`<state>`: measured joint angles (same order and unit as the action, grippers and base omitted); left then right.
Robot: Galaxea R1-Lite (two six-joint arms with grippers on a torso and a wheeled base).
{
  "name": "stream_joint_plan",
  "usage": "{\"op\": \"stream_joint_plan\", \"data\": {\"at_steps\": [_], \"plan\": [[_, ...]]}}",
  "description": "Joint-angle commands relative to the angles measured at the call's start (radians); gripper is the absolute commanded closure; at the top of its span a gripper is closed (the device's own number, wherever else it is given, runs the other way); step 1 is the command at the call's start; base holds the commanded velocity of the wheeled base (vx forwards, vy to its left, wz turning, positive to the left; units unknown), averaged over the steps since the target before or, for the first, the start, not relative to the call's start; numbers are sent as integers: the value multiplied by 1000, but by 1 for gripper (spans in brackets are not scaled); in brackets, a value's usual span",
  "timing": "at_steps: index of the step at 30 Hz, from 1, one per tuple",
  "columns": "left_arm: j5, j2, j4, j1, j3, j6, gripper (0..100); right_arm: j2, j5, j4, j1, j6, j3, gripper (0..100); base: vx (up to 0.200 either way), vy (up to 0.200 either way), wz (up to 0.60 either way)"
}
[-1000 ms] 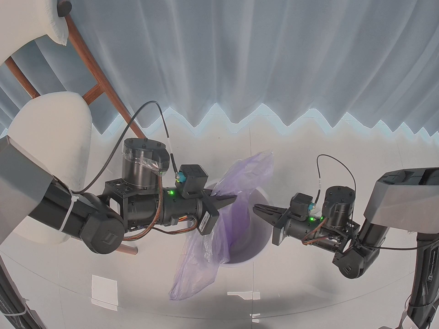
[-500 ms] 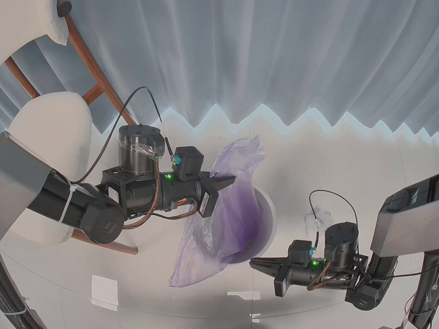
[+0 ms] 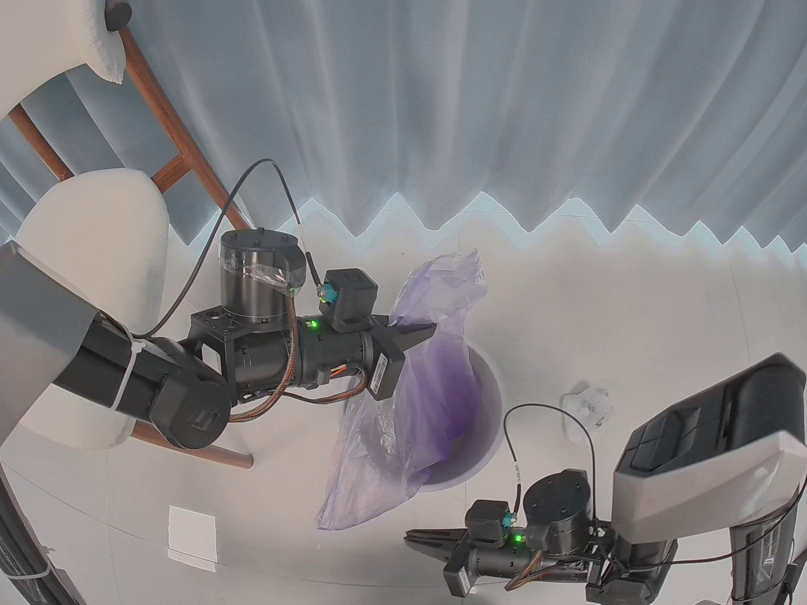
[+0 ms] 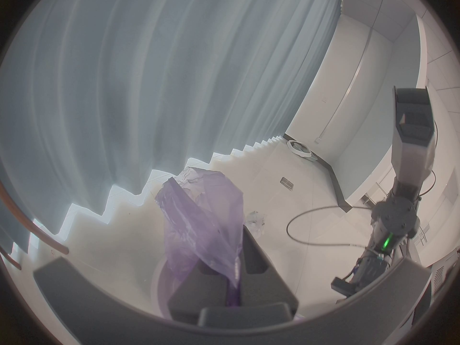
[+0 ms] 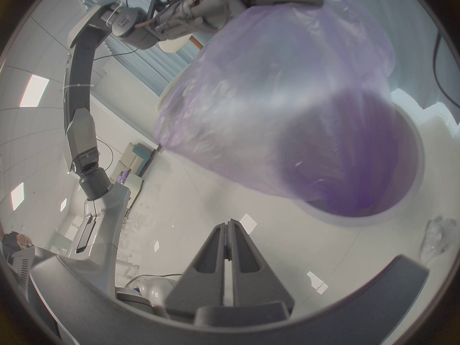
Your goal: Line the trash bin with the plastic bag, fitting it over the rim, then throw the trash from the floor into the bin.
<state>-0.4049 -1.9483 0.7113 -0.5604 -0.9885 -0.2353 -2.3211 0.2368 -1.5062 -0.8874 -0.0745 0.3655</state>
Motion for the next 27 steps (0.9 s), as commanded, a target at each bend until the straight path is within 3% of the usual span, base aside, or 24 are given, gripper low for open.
{"op": "stream_joint_plan", "data": {"at_steps": [1, 8, 15, 27], "plan": [[0, -1, 0, 1, 4, 1, 100, -84, -24, -12, -51, -24, 39, 100, 0, 0, 0], [3, -1, 0, 1, 18, 1, 100, -146, -83, -34, -77, -82, 122, 100, 0, 0, 0], [3, 8, 4, 1, 54, 1, 100, -166, -249, -60, -42, -203, 332, 100, 0, 0, 0], [5, 20, 14, 1, 114, 1, 100, -116, -260, -60, 101, -214, 362, 100, 0, 0, 0]]}}
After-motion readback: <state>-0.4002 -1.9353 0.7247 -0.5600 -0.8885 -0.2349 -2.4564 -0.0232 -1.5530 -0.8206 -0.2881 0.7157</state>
